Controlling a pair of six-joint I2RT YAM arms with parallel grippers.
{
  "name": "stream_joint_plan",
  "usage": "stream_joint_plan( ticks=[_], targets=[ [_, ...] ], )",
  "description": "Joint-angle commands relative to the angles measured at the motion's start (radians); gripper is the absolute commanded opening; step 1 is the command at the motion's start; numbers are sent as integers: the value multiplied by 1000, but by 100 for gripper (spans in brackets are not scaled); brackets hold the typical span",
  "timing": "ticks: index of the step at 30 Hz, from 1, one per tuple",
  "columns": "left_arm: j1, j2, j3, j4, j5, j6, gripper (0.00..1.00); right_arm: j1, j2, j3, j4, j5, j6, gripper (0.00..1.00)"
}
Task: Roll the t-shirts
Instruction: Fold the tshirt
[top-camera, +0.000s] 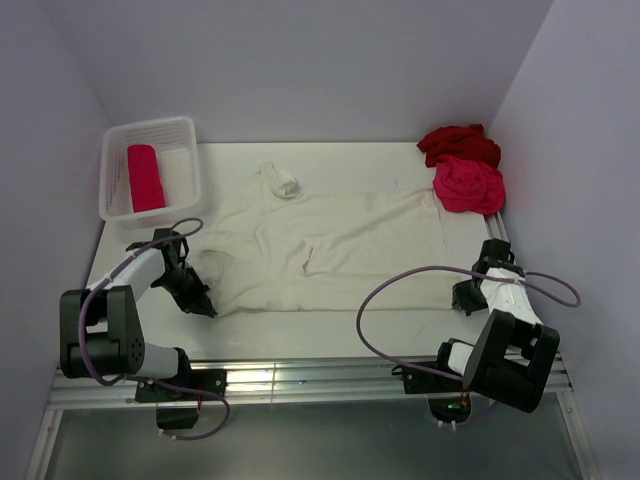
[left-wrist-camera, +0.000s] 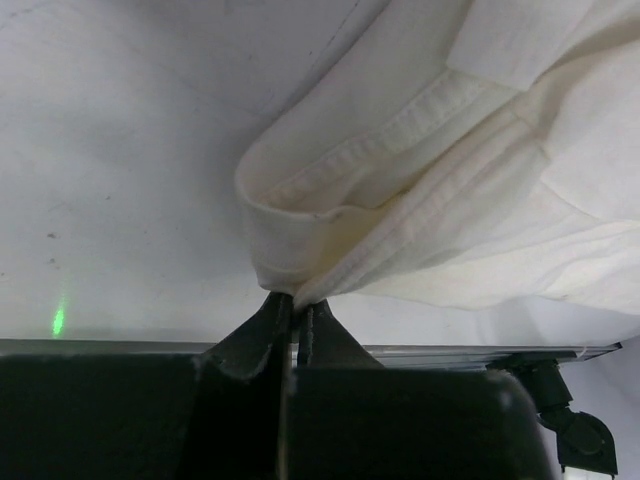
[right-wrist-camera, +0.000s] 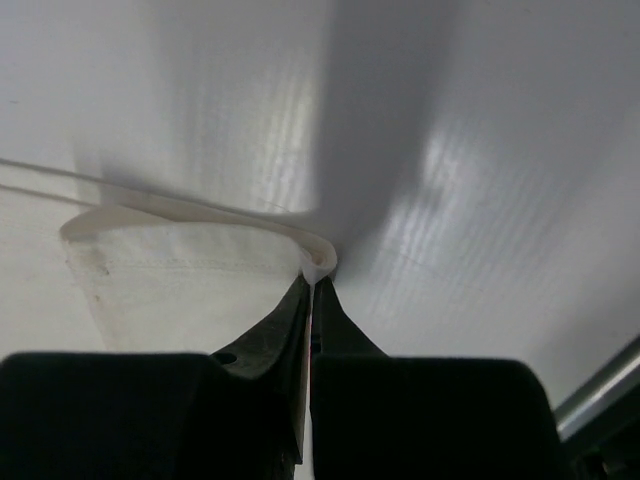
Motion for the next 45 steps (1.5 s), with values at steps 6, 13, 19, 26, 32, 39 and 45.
stream_joint_plan(
  ticks=[6, 13, 19, 26, 32, 39, 45],
  targets=[
    [30, -118, 2, -94, -16, -2, 0, -5, -47, 47, -264, 89, -4, 0],
    [30, -165, 4, -114, -5, -13, 94, -7, -73, 87, -321, 104, -21, 52],
    [30, -210, 24, -133, -36, -18, 99, -4, -99, 190, -402, 139, -77, 64],
    [30, -188, 140, -107, -1, -18, 99, 133, -73, 392, -327, 8, -87, 61],
    [-33, -87, 398, -116, -33, -38, 100, 433, 163, 685, -283, 35, -45, 59],
    [-143, 113, 694, -35, -4, -7, 99, 610, 487, 975, -135, -151, -137, 56],
    [-146, 265, 854, 53, 15, 48, 100, 745, 809, 1341, -77, -270, -269, 56]
  ],
)
